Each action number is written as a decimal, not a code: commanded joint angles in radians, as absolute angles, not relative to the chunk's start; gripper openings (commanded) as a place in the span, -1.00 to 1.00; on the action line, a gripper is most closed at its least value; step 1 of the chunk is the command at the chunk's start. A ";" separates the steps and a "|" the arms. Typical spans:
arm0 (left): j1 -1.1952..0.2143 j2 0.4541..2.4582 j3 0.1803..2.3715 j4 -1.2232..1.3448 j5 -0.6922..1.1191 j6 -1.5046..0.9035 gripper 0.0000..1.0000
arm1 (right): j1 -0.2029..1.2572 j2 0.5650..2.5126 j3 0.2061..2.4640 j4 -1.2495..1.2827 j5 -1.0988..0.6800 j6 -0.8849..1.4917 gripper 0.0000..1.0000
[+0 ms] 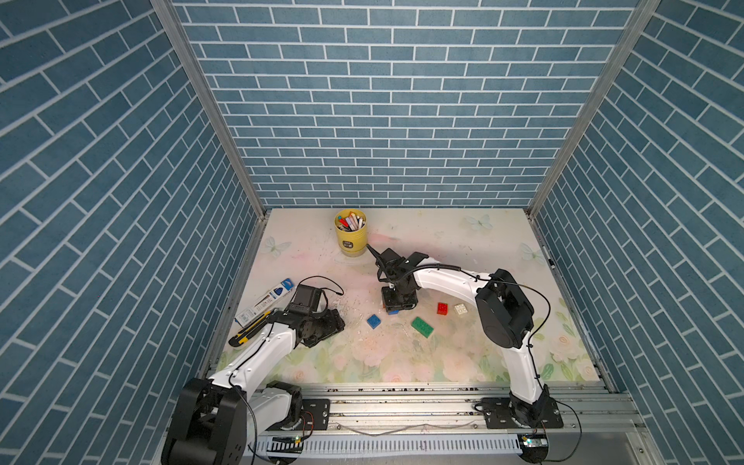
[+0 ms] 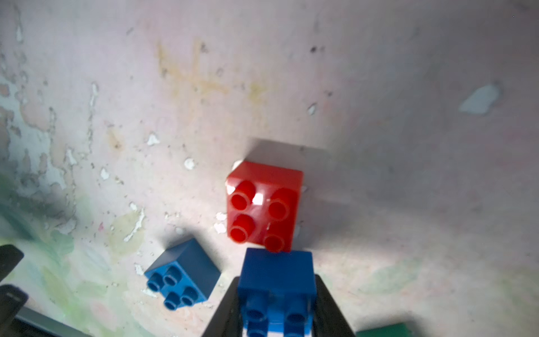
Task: Assemble the letter y with lego
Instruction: Pick up the lego brick from the center of the board, then place the lego brick at the center of the board.
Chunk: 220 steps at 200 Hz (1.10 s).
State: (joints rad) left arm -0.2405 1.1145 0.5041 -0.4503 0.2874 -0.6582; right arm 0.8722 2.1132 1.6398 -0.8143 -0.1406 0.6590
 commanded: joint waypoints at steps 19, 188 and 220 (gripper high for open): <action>-0.245 1.135 0.491 -0.443 0.271 -0.657 0.51 | 0.835 2.110 1.616 -0.824 -0.060 0.703 -0.35; -0.287 1.143 0.509 -0.446 0.267 -0.643 0.52 | 0.825 2.117 1.762 -0.983 -0.139 0.272 -0.32; -0.287 1.146 0.503 -0.449 0.261 -0.640 0.52 | 0.797 2.148 1.751 -0.998 -0.099 0.287 -0.32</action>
